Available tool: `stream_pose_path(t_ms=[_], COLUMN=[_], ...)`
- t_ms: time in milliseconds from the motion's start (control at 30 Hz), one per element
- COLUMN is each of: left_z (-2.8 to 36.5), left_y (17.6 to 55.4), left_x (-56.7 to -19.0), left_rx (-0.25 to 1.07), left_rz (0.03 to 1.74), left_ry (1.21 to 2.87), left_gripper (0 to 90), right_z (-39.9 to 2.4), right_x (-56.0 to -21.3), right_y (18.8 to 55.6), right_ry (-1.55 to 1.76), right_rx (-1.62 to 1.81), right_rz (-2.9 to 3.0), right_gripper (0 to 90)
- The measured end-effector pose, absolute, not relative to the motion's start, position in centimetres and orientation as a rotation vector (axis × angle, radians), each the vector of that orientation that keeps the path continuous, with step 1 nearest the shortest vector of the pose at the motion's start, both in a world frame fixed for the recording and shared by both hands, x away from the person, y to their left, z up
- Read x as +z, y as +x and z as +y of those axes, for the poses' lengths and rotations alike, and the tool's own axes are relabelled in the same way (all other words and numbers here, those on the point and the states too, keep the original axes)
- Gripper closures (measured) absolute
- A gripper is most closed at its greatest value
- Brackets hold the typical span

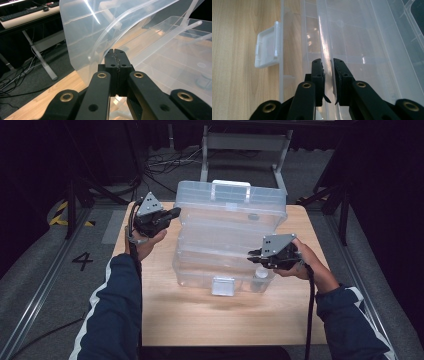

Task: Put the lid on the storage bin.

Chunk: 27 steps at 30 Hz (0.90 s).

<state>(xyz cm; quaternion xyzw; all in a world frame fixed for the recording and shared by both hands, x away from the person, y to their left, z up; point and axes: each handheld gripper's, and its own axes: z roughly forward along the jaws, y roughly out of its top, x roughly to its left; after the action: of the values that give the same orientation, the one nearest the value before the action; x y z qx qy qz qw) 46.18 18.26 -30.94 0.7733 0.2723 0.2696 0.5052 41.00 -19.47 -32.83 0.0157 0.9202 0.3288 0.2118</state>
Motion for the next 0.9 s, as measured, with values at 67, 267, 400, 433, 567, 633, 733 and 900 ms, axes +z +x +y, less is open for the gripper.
stream_pose_path(t_ms=[67,267,400,433,567,633,733,900], left_z=[18.3,18.3,18.5,18.4,18.5,18.5,18.5,18.6], left_y=[46.1,45.9,45.8,45.7,45.6,45.4,45.3,45.2], left_x=[-31.0,-31.2,-31.5,-31.6,-31.7,-31.8,-31.9,-31.9], left_rx=[0.645,0.64,0.637,0.628,0.635,0.636,0.632,0.628], left_rz=[0.655,0.651,0.646,0.648,0.642,0.64,0.638,0.641], left_ry=[1.865,1.871,1.877,1.878,1.888,1.891,1.891,1.895], left_gripper=[90.0,90.0,90.0,90.0,90.0,90.0,90.0,90.0], right_z=[-19.5,-19.6,-19.8,-19.8,-19.9,-20.1,-20.4,-20.6], right_x=[-32.9,-33.0,-33.1,-33.1,-33.1,-33.1,-33.1,-33.1], right_y=[41.0,40.7,40.7,40.7,40.6,40.6,40.5,40.3], right_ry=[0.051,0.058,0.07,0.065,0.08,0.084,0.089,0.102], right_rx=[0.916,0.916,0.929,0.929,0.93,0.933,0.937,0.949], right_rz=[2.555,2.551,2.558,2.561,2.564,2.561,2.566,2.564], right_gripper=[80.0,77.7,76.0,76.1,75.3,74.6,73.1,71.5])
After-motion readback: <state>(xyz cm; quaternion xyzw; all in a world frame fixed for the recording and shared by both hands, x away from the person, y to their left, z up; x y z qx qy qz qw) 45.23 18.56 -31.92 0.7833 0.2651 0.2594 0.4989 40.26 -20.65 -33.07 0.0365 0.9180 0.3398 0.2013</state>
